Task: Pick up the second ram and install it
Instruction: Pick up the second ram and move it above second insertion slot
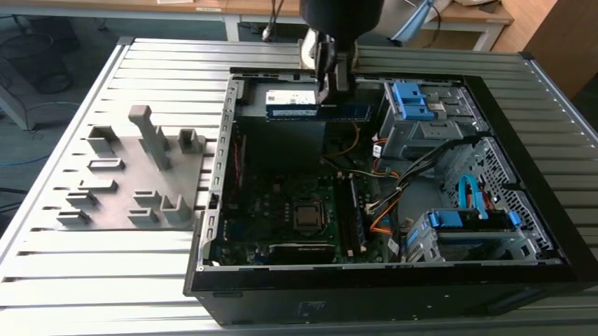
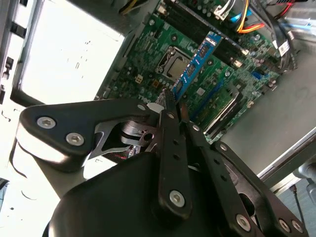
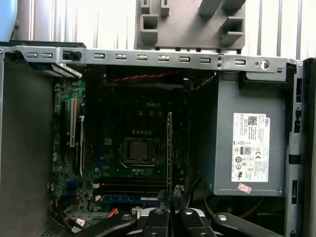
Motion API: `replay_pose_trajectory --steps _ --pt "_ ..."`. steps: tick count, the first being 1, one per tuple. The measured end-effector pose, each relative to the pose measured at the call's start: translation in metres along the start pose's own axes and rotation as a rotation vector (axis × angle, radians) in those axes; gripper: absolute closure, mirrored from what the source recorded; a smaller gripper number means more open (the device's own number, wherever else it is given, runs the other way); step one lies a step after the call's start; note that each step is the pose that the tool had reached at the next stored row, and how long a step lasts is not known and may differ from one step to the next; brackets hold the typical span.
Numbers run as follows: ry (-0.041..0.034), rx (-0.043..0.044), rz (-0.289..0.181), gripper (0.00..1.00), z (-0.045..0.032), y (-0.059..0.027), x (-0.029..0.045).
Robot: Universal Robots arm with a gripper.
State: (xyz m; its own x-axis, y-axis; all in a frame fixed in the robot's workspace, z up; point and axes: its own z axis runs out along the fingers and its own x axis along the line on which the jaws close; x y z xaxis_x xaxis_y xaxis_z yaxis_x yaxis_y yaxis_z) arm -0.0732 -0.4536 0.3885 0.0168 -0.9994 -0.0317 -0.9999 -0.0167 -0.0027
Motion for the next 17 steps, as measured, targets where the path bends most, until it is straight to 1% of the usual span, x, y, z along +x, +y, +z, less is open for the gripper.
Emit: replay_pose_trajectory --steps 12,17 --pt "0.0 -0.0001 0.0 0.86 0.0001 -0.0257 0.0004" --pt "-0.0001 -0.0002 0.0 0.86 0.0002 -0.0396 0.0007"
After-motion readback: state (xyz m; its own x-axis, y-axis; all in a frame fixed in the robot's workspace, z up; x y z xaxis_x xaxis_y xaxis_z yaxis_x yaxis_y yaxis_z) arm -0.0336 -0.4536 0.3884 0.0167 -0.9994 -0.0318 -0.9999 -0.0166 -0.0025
